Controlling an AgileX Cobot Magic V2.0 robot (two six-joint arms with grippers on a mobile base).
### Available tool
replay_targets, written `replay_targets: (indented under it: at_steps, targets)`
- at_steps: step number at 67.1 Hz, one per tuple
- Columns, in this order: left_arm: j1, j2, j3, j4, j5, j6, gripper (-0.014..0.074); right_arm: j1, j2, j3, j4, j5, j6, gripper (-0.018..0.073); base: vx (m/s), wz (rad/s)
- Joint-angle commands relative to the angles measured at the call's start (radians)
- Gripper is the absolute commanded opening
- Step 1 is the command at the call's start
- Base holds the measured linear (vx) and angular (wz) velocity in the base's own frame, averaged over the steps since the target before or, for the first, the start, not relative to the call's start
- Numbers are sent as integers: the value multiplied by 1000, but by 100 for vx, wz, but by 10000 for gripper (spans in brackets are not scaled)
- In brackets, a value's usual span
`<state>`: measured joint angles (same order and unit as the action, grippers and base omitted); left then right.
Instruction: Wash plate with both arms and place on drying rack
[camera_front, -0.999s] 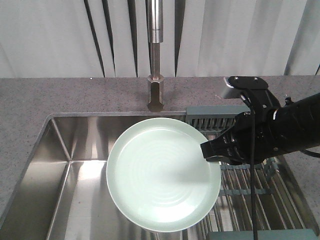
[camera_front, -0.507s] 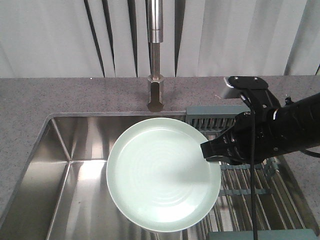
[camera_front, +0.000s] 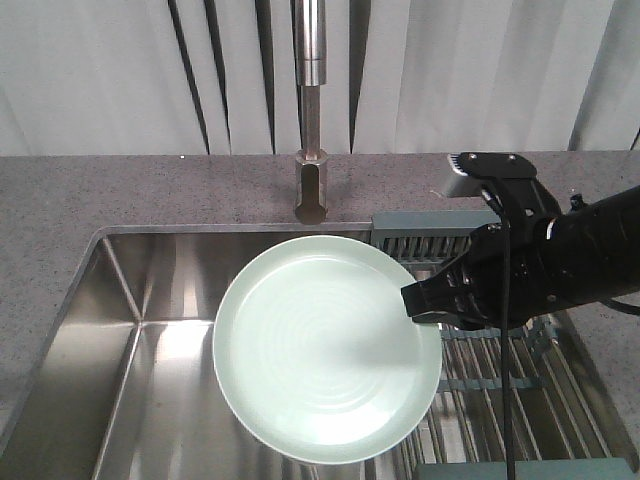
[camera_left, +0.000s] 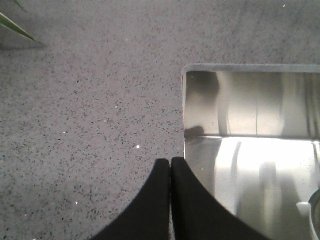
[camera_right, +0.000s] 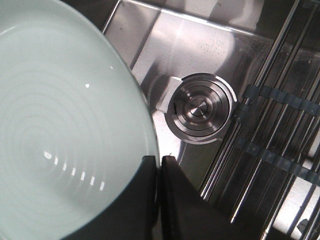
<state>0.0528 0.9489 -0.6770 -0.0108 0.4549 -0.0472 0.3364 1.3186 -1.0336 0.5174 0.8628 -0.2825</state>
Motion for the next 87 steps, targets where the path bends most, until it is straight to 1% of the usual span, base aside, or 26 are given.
replay_targets:
  at_steps: [1, 4, 10, 15, 19, 20, 21, 28, 30, 31, 33, 34, 39, 51, 54, 55, 56, 59, 62, 68, 77, 87]
  targets:
    - [0, 40, -45, -14, -66, -10, 2, -1, -29, -30, 29, -34, -6, -1, 0, 0]
    - [0, 63, -60, -14, -50, -2, 17, -1, -29, -30, 29, -34, -6, -1, 0, 0]
    - [0, 116, -116, -15, 19, 21, 78, -1, -29, -30, 29, -34, -6, -1, 0, 0]
    - [0, 160, -166, -18, 58, 47, 158, -1, -29, -30, 29, -34, -6, -1, 0, 0]
    - [0, 191, -201, -37, 88, 81, 251, -1, -29, -30, 29, -34, -6, -1, 0, 0]
    - [0, 198, -209, -43, 92, 93, 262, -1, -29, -30, 29, -34, -6, -1, 0, 0]
    - [0, 202, -216, -53, 93, 99, 295, -1, -29, -30, 29, -34, -6, -1, 0, 0]
    - [0, 247, -258, -143, 94, 191, 441, -1, -29, -30, 29, -34, -6, -1, 0, 0]
    - [0, 260, -271, -187, 92, 245, 484, -1, -29, -30, 29, -34, -6, -1, 0, 0]
    - [0, 263, -276, -197, 92, 269, 492, -1, -29, -30, 29, -34, -6, -1, 0, 0]
    - [0, 275, -288, -250, 92, 310, 520, -1, -29, -30, 29, -34, -6, -1, 0, 0]
    - [0, 280, -293, -274, 95, 352, 539, -1, -29, -30, 29, -34, -6, -1, 0, 0]
    - [0, 305, -321, -405, 107, 506, 581, -1, -29, -30, 29, -34, -6, -1, 0, 0]
    - [0, 389, -389, -725, 163, 843, 593, -1, -29, -30, 29, -34, -6, -1, 0, 0]
    - [0, 414, -407, -792, 173, 912, 593, -1, -29, -30, 29, -34, -6, -1, 0, 0]
    - [0, 422, -413, -802, 177, 935, 593, -1, -29, -30, 29, -34, -6, -1, 0, 0]
    - [0, 431, -419, -831, 185, 958, 593, -1, -29, -30, 29, -34, -6, -1, 0, 0]
    - [0, 458, -441, -883, 204, 1018, 593, -1, -29, -30, 29, -34, -6, -1, 0, 0]
    - [0, 487, -471, -925, 236, 1085, 593, -1, -29, -30, 29, -34, -6, -1, 0, 0]
    - [0, 548, -528, -989, 286, 1176, 593, -1, -29, -30, 29, -34, -6, -1, 0, 0]
    - [0, 643, -613, -1052, 372, 1340, 593, -1, -29, -30, 29, -34, -6, -1, 0, 0]
    - [-12, 737, -705, -1108, 442, 1450, 593, -1, -29, -30, 29, -34, -6, -1, 0, 0]
